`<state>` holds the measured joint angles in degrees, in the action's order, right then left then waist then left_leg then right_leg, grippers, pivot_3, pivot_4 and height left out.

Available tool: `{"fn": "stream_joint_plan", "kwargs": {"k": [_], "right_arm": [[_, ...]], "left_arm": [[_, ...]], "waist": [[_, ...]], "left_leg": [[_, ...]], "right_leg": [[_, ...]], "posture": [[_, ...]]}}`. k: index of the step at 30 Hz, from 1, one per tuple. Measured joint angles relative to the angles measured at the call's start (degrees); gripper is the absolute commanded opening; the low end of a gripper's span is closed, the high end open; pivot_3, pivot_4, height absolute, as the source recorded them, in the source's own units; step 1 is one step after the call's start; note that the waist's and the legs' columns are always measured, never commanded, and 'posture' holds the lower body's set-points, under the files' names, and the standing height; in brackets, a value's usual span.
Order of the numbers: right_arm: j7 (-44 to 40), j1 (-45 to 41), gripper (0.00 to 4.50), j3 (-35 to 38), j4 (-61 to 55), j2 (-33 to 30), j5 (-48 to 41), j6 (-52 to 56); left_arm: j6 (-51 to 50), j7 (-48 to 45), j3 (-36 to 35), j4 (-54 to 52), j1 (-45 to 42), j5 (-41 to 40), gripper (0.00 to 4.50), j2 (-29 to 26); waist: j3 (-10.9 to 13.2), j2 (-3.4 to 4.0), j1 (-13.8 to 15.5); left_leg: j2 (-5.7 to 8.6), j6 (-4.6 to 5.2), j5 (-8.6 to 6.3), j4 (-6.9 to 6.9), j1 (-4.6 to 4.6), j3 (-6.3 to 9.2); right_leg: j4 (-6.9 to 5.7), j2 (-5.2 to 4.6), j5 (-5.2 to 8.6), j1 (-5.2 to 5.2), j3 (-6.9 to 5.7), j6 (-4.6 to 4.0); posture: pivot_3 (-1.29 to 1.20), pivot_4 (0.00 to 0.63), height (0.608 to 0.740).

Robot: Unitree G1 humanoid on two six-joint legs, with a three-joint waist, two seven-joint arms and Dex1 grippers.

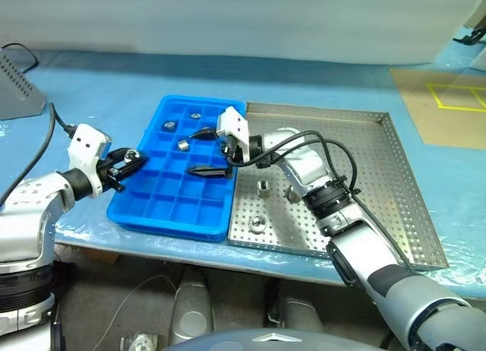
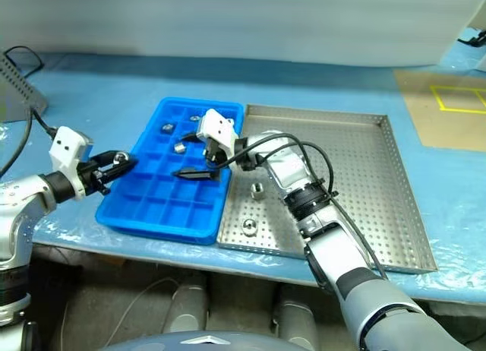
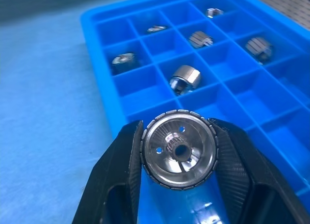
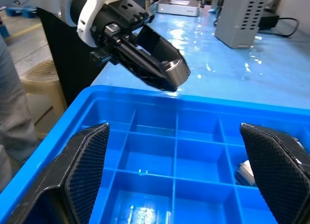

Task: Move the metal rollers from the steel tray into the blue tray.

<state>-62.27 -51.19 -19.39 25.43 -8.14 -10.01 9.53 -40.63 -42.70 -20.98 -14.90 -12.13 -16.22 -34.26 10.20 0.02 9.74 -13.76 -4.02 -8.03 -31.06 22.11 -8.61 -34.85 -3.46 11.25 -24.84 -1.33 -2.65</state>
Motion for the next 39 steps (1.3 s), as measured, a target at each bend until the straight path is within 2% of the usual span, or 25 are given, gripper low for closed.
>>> {"fn": "stream_joint_plan", "kwargs": {"k": [5,13,24,30,35,39], "right_arm": [[-0.44,0.09,4.50,0.03,0.58,-0.28,0.84,-0.33],[-0.01,0.70,4.50,0.12,0.56,-1.20,1.68,-0.32],[1.47,2.56,4.50,0.14,0.43,-1.89,2.71,-0.32],[2.41,3.13,4.50,0.16,-0.27,-2.52,3.13,-0.31],[3.17,4.20,4.50,0.49,-1.62,-3.07,3.13,-0.17],[3.55,4.69,4.50,1.29,-2.26,-4.48,2.88,1.21]], "left_arm": [[0.22,6.12,3.57,1.12,-0.45,0.21,1.72,3.63],[4.09,11.06,6.46,8.24,-3.40,2.21,1.72,3.91],[5.69,13.04,10.53,11.63,-6.75,2.64,1.72,4.61],[5.63,12.96,12.08,13.89,-8.27,2.38,3.68,4.62],[4.97,11.96,12.27,13.95,-8.57,1.48,3.68,4.13],[-0.19,7.23,12.24,8.46,-9.64,-4.57,3.68,2.75]], "waist": [[-0.01,-0.02,0.58],[-0.03,-0.06,0.36],[-0.03,-0.06,0.38],[-0.04,-0.06,0.06],[-0.04,-0.07,-0.93],[-0.04,-0.07,-0.98]], "left_leg": [[-0.02,-0.08,0.05,0.01,0.00,0.09],[-0.02,-0.11,0.09,-0.02,0.18,0.10],[-0.01,-0.13,0.10,-0.05,0.09,0.09],[-0.01,-0.17,0.12,-0.06,0.08,0.09],[-0.01,-0.18,0.13,-0.07,0.10,0.09],[-0.02,-0.18,0.13,-0.10,0.14,0.09]], "right_leg": [[-0.07,0.06,-0.01,-0.05,-0.02,0.01],[0.00,0.10,0.00,-0.25,-0.01,-0.07],[-0.15,0.08,0.00,-0.20,0.00,-0.07],[-0.16,0.10,0.00,-0.22,0.01,-0.08],[-0.15,0.09,0.00,-0.22,0.01,-0.08],[-0.15,0.09,-0.01,-0.22,-0.01,-0.09]], "posture": [[0.36,0.150,0.740],[0.33,0.150,0.740],[0.29,0.150,0.740],[0.26,0.150,0.740],[0.23,0.150,0.740],[0.19,0.150,0.740]]}}
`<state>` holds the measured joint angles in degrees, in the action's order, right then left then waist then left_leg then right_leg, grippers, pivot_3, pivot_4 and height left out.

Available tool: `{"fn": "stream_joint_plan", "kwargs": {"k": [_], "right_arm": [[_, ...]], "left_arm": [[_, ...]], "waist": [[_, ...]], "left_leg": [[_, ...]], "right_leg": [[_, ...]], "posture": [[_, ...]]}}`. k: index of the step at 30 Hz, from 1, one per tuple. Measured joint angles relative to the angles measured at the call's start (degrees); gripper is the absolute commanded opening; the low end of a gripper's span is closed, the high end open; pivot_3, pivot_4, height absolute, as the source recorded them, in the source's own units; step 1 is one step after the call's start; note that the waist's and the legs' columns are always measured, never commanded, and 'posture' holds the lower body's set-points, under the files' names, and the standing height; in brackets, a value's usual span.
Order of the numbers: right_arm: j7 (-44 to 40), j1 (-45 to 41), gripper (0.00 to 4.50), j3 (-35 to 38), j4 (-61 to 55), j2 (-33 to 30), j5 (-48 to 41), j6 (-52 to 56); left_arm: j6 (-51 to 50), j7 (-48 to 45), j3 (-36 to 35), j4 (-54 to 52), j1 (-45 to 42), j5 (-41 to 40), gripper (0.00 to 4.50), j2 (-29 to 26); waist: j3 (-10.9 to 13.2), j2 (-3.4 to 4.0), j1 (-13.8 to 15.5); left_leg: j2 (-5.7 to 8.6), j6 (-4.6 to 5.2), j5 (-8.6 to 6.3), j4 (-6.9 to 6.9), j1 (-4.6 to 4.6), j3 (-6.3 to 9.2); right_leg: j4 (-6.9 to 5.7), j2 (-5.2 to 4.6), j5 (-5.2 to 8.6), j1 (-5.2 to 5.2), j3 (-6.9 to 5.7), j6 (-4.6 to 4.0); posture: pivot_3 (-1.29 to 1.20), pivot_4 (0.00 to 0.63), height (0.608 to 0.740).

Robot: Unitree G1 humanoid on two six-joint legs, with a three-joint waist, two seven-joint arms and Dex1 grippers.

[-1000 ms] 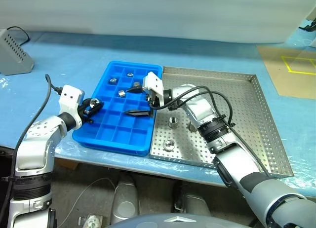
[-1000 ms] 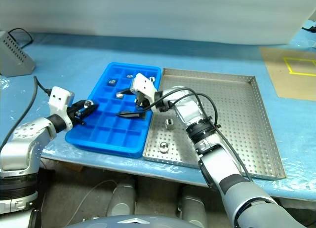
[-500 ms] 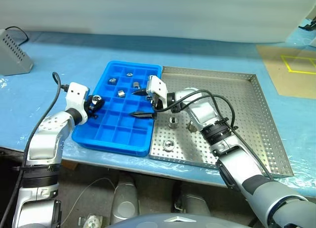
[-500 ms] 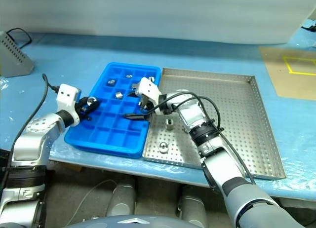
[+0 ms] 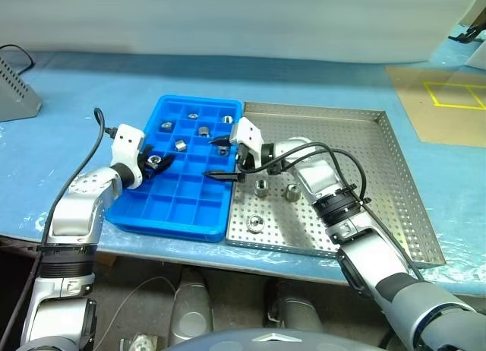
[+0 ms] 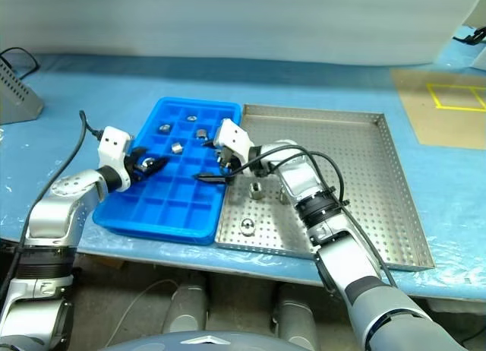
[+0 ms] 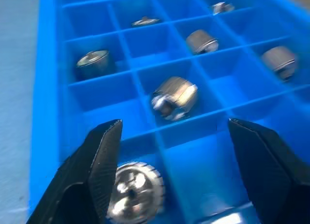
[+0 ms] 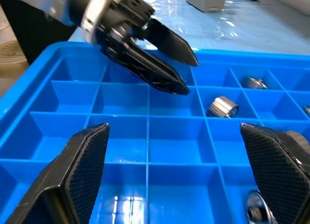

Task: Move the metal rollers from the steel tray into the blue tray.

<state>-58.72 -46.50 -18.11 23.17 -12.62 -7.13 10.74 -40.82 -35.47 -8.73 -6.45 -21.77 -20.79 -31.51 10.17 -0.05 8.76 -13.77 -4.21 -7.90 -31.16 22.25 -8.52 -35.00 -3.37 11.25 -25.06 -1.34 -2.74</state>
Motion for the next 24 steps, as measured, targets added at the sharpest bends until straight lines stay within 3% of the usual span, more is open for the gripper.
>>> {"fn": "stream_joint_plan", "kwargs": {"k": [3,9,13,17,20,24], "right_arm": [[-1.50,0.94,4.50,2.04,-3.36,-2.22,-2.40,3.78],[-1.54,4.02,4.50,6.90,-7.74,-9.22,-4.26,8.43],[1.22,9.01,4.50,11.73,-13.77,-14.07,-5.28,12.08],[5.46,19.02,4.50,16.20,-23.48,-17.79,-5.84,16.42],[8.36,23.99,4.50,18.00,-29.51,-18.64,-6.64,19.29],[11.87,28.99,4.50,20.44,-35.48,-19.73,-6.93,21.61]], "left_arm": [[-3.51,-4.89,0.84,-7.09,-2.01,-5.65,3.68,-1.45],[-4.44,-11.95,4.58,-5.65,-11.26,-10.94,3.68,-0.82],[2.90,-21.06,18.25,-0.13,-14.34,-3.50,3.68,-3.36],[13.47,-27.30,30.81,16.51,-21.36,7.13,3.68,1.14],[21.34,-27.58,35.51,27.41,-27.15,14.66,3.68,5.08],[26.64,-33.31,37.09,32.67,-29.09,16.15,3.68,9.31]], "waist": [[0.00,0.01,0.03],[0.00,0.02,-0.60],[-0.04,0.07,-1.86],[-0.04,0.07,-3.13],[-0.06,0.09,-5.01],[-0.06,0.08,-7.07]], "left_leg": [[0.04,0.01,-0.01,-0.04,0.00,-0.03],[0.04,-0.19,0.12,-0.05,-0.19,-0.07],[0.08,-0.18,0.13,-0.06,-0.22,-0.16],[0.07,-0.18,0.14,-0.06,-0.17,-0.16],[0.15,-0.16,0.13,-0.12,-0.22,-0.22],[0.16,-0.08,0.08,-0.11,-0.28,-0.34]], "right_leg": [[0.02,-0.03,0.00,0.04,0.02,0.00],[-0.11,0.00,0.00,0.10,0.11,0.01],[-0.01,0.01,-0.01,0.13,0.25,0.06],[0.12,0.09,-0.03,0.20,0.29,0.16],[0.18,0.09,-0.13,0.20,0.49,0.28],[0.23,0.15,-0.13,0.24,0.67,0.29]], "posture": [[0.13,0.150,0.740],[-0.02,0.150,0.740],[-0.14,0.150,0.740],[-0.22,0.150,0.740],[-0.31,0.150,0.740],[-0.35,0.150,0.740]]}}
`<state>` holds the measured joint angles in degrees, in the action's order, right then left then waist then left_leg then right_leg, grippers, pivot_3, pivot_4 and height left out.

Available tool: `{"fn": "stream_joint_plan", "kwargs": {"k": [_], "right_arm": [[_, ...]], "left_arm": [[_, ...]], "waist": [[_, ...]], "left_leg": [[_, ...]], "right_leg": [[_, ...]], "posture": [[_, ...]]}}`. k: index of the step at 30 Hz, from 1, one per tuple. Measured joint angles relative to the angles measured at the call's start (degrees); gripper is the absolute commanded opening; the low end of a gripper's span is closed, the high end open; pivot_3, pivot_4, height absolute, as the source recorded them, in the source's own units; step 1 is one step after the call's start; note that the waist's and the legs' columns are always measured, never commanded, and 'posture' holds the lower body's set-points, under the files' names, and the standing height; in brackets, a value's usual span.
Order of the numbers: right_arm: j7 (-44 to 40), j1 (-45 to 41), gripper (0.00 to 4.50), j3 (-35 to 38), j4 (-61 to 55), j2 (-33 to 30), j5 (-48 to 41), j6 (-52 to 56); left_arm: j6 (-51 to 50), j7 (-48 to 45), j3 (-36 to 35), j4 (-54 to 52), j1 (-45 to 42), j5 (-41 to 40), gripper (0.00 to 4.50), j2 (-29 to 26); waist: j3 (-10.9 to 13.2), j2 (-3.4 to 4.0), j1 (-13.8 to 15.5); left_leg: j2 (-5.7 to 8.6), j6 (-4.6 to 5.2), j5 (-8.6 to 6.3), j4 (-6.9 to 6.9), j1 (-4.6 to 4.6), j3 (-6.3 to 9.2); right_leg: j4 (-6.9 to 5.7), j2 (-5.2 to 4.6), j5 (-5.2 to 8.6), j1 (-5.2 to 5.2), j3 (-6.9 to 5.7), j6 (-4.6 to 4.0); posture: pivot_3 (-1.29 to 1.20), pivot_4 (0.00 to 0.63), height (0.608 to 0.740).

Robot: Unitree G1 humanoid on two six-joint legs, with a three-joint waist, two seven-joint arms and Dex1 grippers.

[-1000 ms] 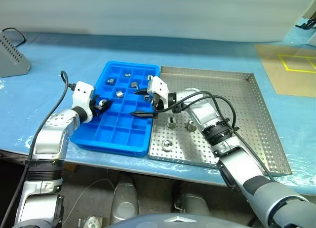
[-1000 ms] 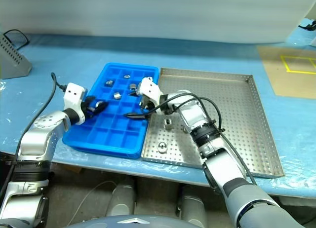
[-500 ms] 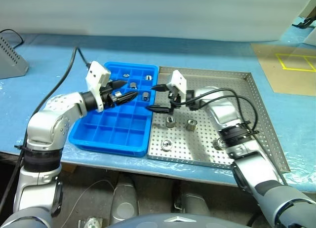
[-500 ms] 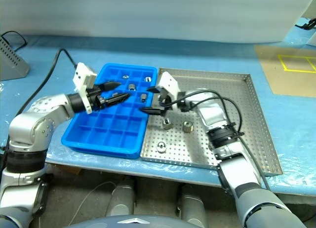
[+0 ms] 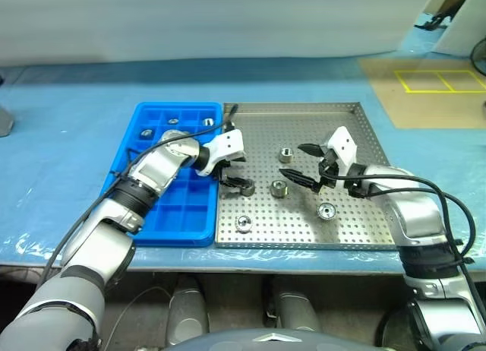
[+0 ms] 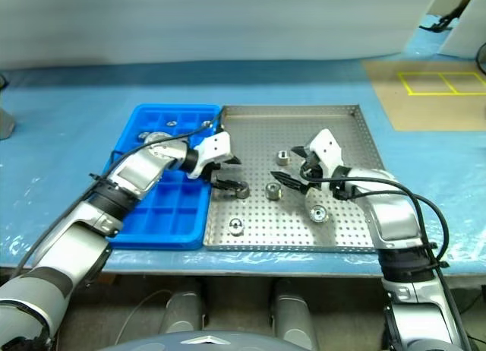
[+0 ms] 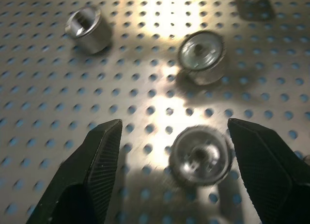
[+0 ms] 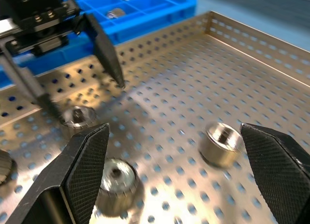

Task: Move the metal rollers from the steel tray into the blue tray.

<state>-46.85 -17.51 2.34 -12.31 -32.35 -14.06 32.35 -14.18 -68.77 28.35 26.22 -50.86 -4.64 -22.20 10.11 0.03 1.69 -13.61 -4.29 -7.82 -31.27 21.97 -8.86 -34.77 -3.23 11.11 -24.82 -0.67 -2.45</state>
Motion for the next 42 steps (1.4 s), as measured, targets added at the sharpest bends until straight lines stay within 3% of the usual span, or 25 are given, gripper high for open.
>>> {"fn": "stream_joint_plan", "kwargs": {"k": [9,30,35,36,40,42], "right_arm": [[5.69,4.54,4.50,0.39,-3.77,0.44,-0.17,1.71],[9.47,4.74,4.50,-1.56,-3.46,1.02,0.67,0.42],[9.90,4.77,4.50,-1.56,-3.46,1.02,0.91,0.41],[10.04,4.81,4.50,-1.57,-3.46,1.02,0.94,0.42],[10.40,4.84,4.50,-2.10,-3.47,1.07,1.09,0.42],[10.41,4.85,4.50,-2.34,-3.47,1.06,1.12,0.42]], "left_arm": [[7.98,-9.90,1.09,7.88,-2.86,5.20,3.68,-0.66],[13.07,-6.49,1.40,9.99,-2.10,13.76,3.68,1.71],[16.46,-6.96,1.49,11.07,-2.07,14.29,2.52,1.63],[16.34,-6.46,1.47,11.61,-2.18,14.50,2.52,1.81],[18.84,-6.66,1.50,12.33,-2.16,14.80,1.70,1.42],[18.73,-6.84,1.36,12.35,-2.09,14.82,1.71,1.27]], "waist": [[-0.01,0.01,-1.25],[-0.02,0.00,-2.63],[-0.02,0.01,-2.64],[-0.03,0.01,-2.63],[-0.04,-0.01,-2.72],[-0.05,-0.01,-2.85]], "left_leg": [[0.04,0.27,-0.16,-0.18,-0.25,-0.05],[0.04,0.35,-0.21,-0.17,-0.47,-0.08],[0.04,0.35,-0.22,-0.17,-0.57,-0.09],[0.04,0.35,-0.21,-0.17,-0.62,-0.09],[0.06,0.35,-0.22,-0.17,-0.84,-0.09],[0.07,0.34,-0.22,-0.15,-0.83,-0.09]], "right_leg": [[0.01,0.01,-0.09,0.15,0.14,0.14],[0.07,0.04,-0.02,0.36,0.19,0.26],[0.07,0.04,0.09,0.44,0.21,0.45],[0.07,0.04,0.09,0.49,0.21,0.45],[0.08,0.04,0.11,0.63,0.24,0.48],[0.07,0.06,0.11,0.64,0.27,0.49]], "posture": [[-0.38,0.150,0.740],[-0.39,0.150,0.740],[-0.39,0.150,0.740],[-0.39,0.150,0.740],[-0.38,0.150,0.740],[-0.37,0.150,0.740]]}}
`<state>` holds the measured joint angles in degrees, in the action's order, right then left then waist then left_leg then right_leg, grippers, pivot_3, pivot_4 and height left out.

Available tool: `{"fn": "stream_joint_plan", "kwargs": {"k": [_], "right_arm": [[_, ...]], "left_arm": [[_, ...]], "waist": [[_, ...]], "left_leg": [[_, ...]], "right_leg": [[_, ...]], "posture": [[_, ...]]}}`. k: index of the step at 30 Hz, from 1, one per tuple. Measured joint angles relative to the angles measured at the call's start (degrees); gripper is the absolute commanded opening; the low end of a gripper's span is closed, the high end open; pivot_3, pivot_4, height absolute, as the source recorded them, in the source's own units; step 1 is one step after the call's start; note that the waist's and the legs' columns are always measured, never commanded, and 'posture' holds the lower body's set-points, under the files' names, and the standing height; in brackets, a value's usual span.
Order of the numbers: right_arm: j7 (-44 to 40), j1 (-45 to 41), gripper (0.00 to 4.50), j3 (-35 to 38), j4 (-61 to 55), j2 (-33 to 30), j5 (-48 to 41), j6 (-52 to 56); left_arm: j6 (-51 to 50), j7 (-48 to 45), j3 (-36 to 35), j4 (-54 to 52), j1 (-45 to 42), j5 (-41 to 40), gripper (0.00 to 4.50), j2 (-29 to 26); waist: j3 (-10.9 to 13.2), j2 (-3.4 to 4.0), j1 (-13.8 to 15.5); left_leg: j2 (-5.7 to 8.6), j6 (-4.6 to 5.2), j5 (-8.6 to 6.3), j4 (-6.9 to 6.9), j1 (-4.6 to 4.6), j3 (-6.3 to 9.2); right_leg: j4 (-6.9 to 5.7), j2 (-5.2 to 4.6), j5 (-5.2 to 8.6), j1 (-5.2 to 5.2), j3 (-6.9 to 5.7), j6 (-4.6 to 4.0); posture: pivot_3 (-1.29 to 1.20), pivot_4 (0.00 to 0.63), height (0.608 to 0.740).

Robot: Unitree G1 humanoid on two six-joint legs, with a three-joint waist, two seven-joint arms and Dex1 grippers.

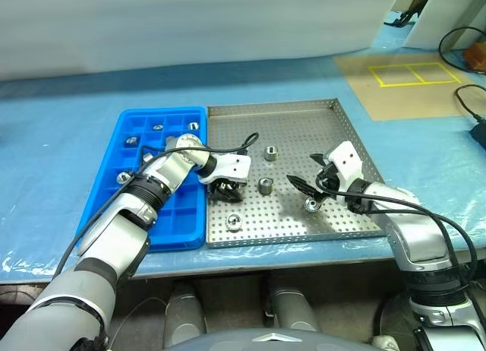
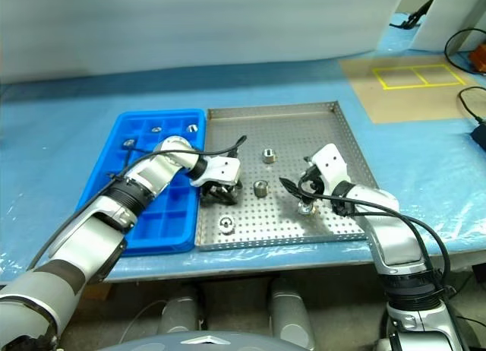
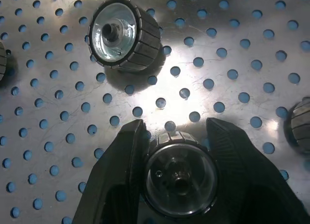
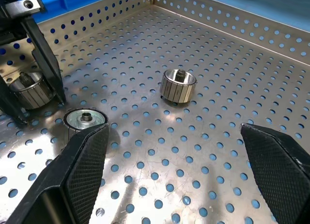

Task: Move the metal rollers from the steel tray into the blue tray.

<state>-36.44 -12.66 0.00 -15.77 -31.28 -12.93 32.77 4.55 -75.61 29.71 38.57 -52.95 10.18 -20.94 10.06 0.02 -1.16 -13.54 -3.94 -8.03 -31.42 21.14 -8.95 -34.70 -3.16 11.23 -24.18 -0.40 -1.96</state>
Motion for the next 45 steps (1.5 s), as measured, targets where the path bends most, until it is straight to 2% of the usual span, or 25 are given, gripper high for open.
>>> {"fn": "stream_joint_plan", "kwargs": {"k": [5,8,12,17,22,24,29,34,38,45], "right_arm": [[-0.05,-0.50,4.50,-0.43,0.17,0.00,0.04,-0.04],[-0.51,-1.26,4.50,-0.68,1.19,0.00,0.02,-0.05],[-2.40,-4.79,4.50,-1.01,2.13,0.11,-0.72,-0.09],[-7.59,-11.53,4.50,-4.14,3.50,1.27,-2.53,-0.35],[-15.64,-20.45,4.50,-10.86,11.42,4.22,-2.59,-4.41],[-17.99,-23.38,4.50,-13.00,14.91,5.61,-1.79,-6.95],[-24.03,-31.80,4.50,-18.98,26.94,13.08,0.98,-15.29],[-27.43,-34.64,4.50,-21.11,36.82,17.84,3.11,-21.31],[-29.69,-36.08,4.50,-21.15,40.31,19.42,3.83,-23.98],[-32.21,-36.45,4.50,-21.56,42.65,21.17,5.09,-26.37]], "left_arm": [[-1.43,-0.02,-0.33,-1.07,0.32,-0.24,1.71,-0.21],[-4.22,-1.42,-2.72,-4.04,1.85,-3.11,1.71,-1.24],[-11.74,-3.72,-10.67,-11.87,3.55,-12.03,1.71,-4.27],[-14.81,-2.66,-19.28,-21.00,5.37,-18.97,1.71,-8.83],[-17.92,0.27,-23.57,-26.98,14.09,-20.64,1.71,-14.69],[-19.62,1.83,-25.29,-29.29,16.10,-21.47,1.71,-16.10],[-25.82,9.17,-33.05,-42.76,28.89,-23.59,1.71,-20.76],[-31.68,16.93,-38.95,-52.33,42.03,-25.73,1.71,-20.71],[-34.73,22.06,-43.02,-58.06,49.74,-27.14,1.71,-20.30],[-37.10,30.88,-48.72,-61.61,54.14,-29.26,1.71,-16.90]], "waist": [[0.00,0.00,-0.05],[0.00,0.00,-0.25],[0.01,0.00,0.11],[0.01,0.02,0.68],[0.03,0.01,0.96],[0.04,0.02,2.10],[0.05,0.00,4.15],[0.08,-0.04,7.20],[0.10,-0.07,9.02],[0.10,-0.07,10.52]], "left_leg": [[0.01,0.00,0.00,0.02,-0.01,0.00],[0.00,0.00,0.00,0.10,0.06,0.00],[0.00,0.00,0.00,0.13,0.56,0.00],[-0.01,0.06,-0.04,0.15,0.63,-0.01],[-0.08,-0.03,0.01,0.16,0.67,0.01],[-0.12,-0.07,0.03,0.19,0.73,0.03],[-0.13,-0.06,0.02,0.23,0.78,0.05],[-0.21,-0.06,0.02,0.24,1.03,0.21],[-0.23,-0.07,0.03,0.25,1.05,0.32],[-0.23,-0.08,0.03,0.25,0.99,0.40]], "right_leg": [[0.01,0.00,0.00,-0.03,0.01,0.00],[0.00,0.03,-0.01,-0.19,0.00,-0.01],[0.00,0.03,-0.30,-0.70,-0.01,-0.52],[0.01,0.01,-0.29,-0.77,-0.03,-0.55],[-0.11,0.00,-0.32,-0.90,-0.13,-0.60],[-0.12,-0.01,-0.33,-0.91,-0.24,-0.61],[-0.11,-0.11,-0.27,-0.92,-0.37,-0.71],[-0.05,-0.15,-0.21,-0.95,-0.69,-0.79],[-0.10,-0.18,-0.18,-0.92,-0.81,-0.78],[-0.16,-0.19,-0.15,-0.85,-0.83,-0.71]], "posture": [[-0.35,0.150,0.740],[-0.33,0.150,0.740],[-0.28,0.150,0.740],[-0.16,0.150,0.740],[-0.02,0.150,0.740],[0.07,0.150,0.740],[0.21,0.150,0.740],[0.31,0.150,0.740],[0.35,0.150,0.740],[0.37,0.150,0.740]]}}
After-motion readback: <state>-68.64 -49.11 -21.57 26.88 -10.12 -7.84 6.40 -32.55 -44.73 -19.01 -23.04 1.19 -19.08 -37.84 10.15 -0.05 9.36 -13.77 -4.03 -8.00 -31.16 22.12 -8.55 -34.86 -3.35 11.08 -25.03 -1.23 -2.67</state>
